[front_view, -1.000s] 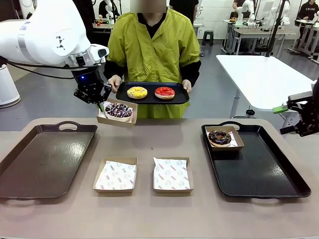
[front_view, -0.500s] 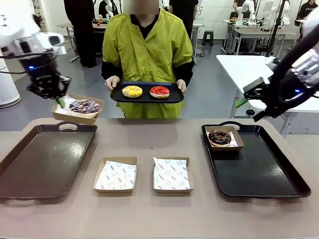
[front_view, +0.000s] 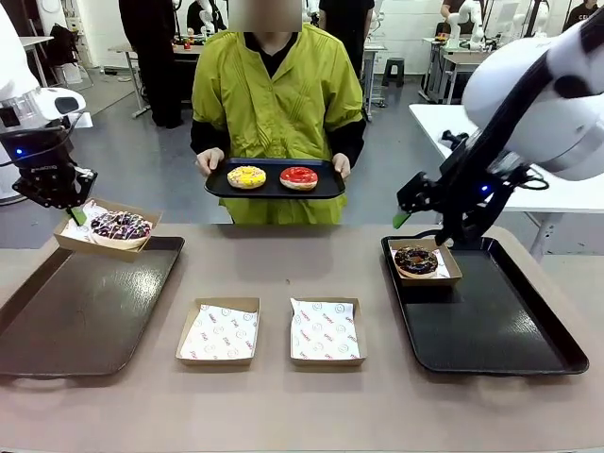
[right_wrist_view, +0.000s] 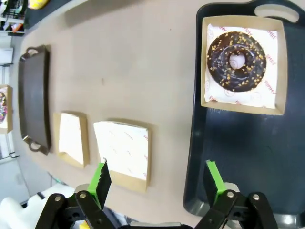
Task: Individually package the donuts and arrange them on the tray.
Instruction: Place the picked Paper togo box on the Handle tray while simultaneously picking up another Paper togo box from the table with the other hand.
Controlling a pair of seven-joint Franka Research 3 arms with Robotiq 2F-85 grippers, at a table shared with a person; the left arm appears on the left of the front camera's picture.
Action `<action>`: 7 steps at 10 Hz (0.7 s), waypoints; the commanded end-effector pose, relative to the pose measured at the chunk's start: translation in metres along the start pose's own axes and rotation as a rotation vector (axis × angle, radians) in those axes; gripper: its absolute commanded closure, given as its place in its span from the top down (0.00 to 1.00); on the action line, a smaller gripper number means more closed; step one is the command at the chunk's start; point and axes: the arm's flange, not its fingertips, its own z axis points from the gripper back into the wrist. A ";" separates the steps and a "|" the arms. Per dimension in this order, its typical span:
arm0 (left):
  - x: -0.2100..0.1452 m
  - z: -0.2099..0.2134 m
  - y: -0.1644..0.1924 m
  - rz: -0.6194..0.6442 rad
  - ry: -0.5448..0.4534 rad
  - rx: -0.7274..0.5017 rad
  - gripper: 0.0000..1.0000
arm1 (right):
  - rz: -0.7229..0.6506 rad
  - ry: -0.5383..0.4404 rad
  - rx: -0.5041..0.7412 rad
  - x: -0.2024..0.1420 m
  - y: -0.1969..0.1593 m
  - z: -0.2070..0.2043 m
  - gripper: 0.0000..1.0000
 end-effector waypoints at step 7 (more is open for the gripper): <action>0.003 -0.004 0.002 -0.009 -0.008 0.000 0.01 | -0.007 -0.002 -0.004 0.003 -0.003 -0.008 1.00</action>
